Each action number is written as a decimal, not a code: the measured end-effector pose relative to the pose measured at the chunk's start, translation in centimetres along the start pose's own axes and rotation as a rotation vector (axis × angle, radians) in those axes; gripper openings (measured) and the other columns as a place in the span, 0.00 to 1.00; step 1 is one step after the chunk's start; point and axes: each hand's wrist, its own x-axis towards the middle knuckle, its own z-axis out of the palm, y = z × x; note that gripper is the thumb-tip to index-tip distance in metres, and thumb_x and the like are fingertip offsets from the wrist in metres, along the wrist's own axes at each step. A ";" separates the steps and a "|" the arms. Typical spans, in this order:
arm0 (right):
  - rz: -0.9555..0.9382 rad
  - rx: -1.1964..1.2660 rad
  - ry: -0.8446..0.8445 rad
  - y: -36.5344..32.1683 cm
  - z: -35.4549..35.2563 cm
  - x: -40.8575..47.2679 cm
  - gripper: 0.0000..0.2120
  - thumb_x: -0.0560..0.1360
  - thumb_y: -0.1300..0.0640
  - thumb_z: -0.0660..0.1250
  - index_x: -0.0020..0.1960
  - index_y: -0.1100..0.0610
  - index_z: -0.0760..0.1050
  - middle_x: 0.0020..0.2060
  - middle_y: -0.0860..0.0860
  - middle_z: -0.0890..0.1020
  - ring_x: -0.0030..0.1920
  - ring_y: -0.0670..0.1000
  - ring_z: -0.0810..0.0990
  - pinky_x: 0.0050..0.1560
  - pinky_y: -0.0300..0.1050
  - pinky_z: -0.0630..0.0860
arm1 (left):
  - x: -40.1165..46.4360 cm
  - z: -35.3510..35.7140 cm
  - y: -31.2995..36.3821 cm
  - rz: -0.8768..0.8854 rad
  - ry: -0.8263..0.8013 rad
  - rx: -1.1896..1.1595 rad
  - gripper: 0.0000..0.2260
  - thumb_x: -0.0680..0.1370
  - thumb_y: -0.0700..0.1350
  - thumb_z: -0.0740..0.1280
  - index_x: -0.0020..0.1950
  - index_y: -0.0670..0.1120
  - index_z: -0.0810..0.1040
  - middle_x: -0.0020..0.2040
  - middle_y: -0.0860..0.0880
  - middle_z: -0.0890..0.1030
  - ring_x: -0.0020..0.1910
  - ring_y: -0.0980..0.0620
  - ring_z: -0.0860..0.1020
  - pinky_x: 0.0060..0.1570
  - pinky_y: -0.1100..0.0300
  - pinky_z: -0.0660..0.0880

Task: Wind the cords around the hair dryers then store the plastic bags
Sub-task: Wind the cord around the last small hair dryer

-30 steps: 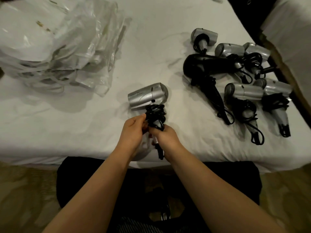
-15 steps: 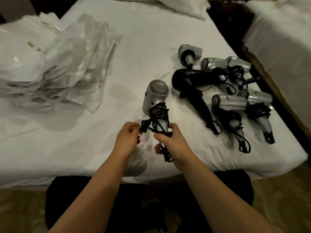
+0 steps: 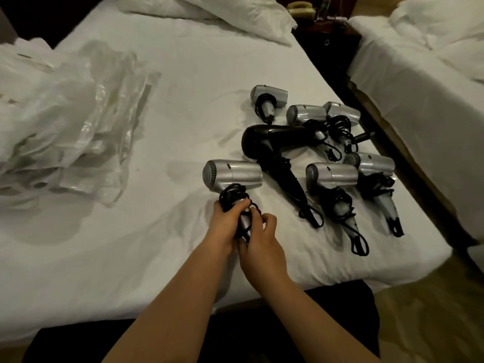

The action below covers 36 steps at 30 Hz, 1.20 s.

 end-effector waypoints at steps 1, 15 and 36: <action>0.014 0.008 0.023 0.2 0.0 0.3 0.27 0.80 0.53 0.56 0.75 0.51 0.49 0.65 0.51 0.58 0.50 0.57 0.77 0.40 0.47 0.70 | 0.4 0.6 0.0 -0.004 -0.008 -0.004 0.20 0.74 0.42 0.70 0.64 0.45 0.69 0.54 0.40 0.80 0.49 0.43 0.81 0.51 0.48 0.79; 0.040 0.128 0.088 0.3 1.1 4.3 0.25 0.79 0.55 0.59 0.74 0.53 0.57 0.65 0.51 0.60 0.56 0.53 0.75 0.52 0.44 0.74 | 4.5 0.6 1.8 0.131 0.113 0.637 0.20 0.77 0.54 0.64 0.66 0.47 0.73 0.62 0.41 0.74 0.57 0.42 0.77 0.61 0.48 0.73; -0.487 -0.074 -0.087 -16.4 3.4 3.7 0.15 0.79 0.60 0.54 0.64 0.56 0.70 0.58 0.53 0.77 0.58 0.54 0.73 0.57 0.48 0.68 | -4.9 -14.1 10.8 0.528 0.368 0.893 0.12 0.80 0.39 0.57 0.58 0.42 0.79 0.57 0.47 0.80 0.55 0.50 0.77 0.49 0.64 0.67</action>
